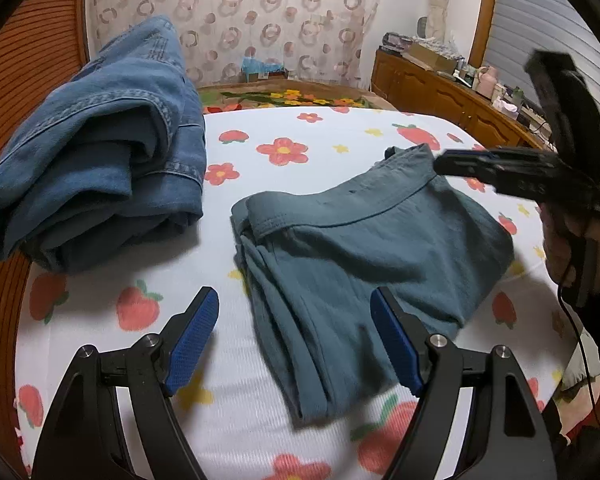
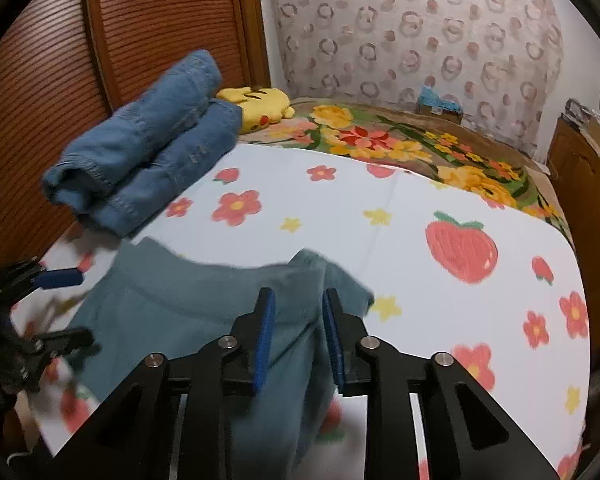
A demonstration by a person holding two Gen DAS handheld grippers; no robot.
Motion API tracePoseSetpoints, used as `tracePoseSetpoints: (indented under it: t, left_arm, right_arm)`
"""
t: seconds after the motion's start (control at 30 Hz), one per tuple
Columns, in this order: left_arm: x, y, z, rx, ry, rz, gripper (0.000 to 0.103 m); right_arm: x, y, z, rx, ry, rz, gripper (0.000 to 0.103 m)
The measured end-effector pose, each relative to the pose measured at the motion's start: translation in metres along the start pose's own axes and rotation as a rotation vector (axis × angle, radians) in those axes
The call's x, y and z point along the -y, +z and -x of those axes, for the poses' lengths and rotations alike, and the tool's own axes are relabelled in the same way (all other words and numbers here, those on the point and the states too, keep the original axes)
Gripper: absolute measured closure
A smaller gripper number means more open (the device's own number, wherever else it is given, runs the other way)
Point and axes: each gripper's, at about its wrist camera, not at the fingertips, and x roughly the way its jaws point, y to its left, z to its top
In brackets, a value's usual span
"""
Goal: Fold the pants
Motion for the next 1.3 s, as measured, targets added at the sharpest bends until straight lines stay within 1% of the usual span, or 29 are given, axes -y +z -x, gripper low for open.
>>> tracePoseSetpoints:
  t: [0.1,0.13,0.27,0.33,0.43,0.53,0.57,0.63,0.7,0.83,0.87,0.9,0.97,1.0,1.13,1.3]
  left_arm:
    - [0.001,-0.006,0.009,0.013,-0.004,-0.003,0.024]
    - [0.001,-0.008,0.011,0.016,-0.006,-0.004,0.024]
    - [0.006,-0.019,0.019,0.017,-0.020,-0.016,0.025]
    - [0.007,-0.027,0.022,0.014,-0.032,-0.018,0.028]
    - [0.010,-0.037,0.023,0.003,-0.051,-0.016,0.037]
    - [0.010,-0.041,0.020,-0.010,-0.048,-0.017,0.048]
    - [0.009,-0.041,0.019,-0.011,-0.050,-0.015,0.054]
    - [0.008,-0.041,0.017,-0.014,-0.049,-0.008,0.058]
    - [0.007,-0.040,0.014,-0.017,-0.048,-0.011,0.065]
    - [0.007,-0.040,0.013,-0.012,-0.053,-0.016,0.070]
    - [0.006,-0.040,0.013,-0.011,-0.055,-0.014,0.072]
    - [0.005,-0.040,0.013,-0.008,-0.058,-0.014,0.075]
    - [0.006,-0.042,0.013,-0.001,-0.061,-0.027,0.082]
    - [0.006,-0.042,0.013,0.001,-0.059,-0.031,0.086]
    - [0.010,-0.042,0.016,0.005,-0.052,-0.040,0.091]
    - [0.017,-0.046,0.030,0.021,-0.085,-0.041,0.092]
  right_arm:
    - [-0.002,-0.015,0.017,0.003,0.007,0.002,0.064]
    - [-0.004,-0.022,0.023,0.000,0.010,0.005,0.062]
    - [-0.007,-0.043,0.038,-0.023,0.023,0.022,0.062]
    - [-0.008,-0.053,0.044,-0.033,0.034,0.019,0.062]
    - [-0.006,-0.059,0.049,-0.044,0.044,0.015,0.062]
    - [-0.004,-0.065,0.049,-0.053,0.052,0.007,0.062]
    - [-0.004,-0.065,0.047,-0.058,0.052,0.004,0.062]
    - [-0.007,-0.066,0.042,-0.074,0.043,0.011,0.062]
    - [-0.010,-0.066,0.038,-0.075,0.037,0.016,0.062]
    - [-0.008,-0.068,0.035,-0.076,0.048,0.001,0.062]
    - [-0.008,-0.069,0.036,-0.074,0.052,0.002,0.065]
    - [-0.009,-0.070,0.038,-0.074,0.067,0.013,0.081]
    - [-0.013,-0.071,0.045,-0.054,0.026,0.054,0.089]
    - [-0.014,-0.072,0.048,-0.050,0.028,0.061,0.093]
    - [-0.015,-0.079,0.067,-0.035,0.036,0.060,0.095]
    - [-0.015,-0.096,0.093,-0.024,0.043,0.013,0.096]
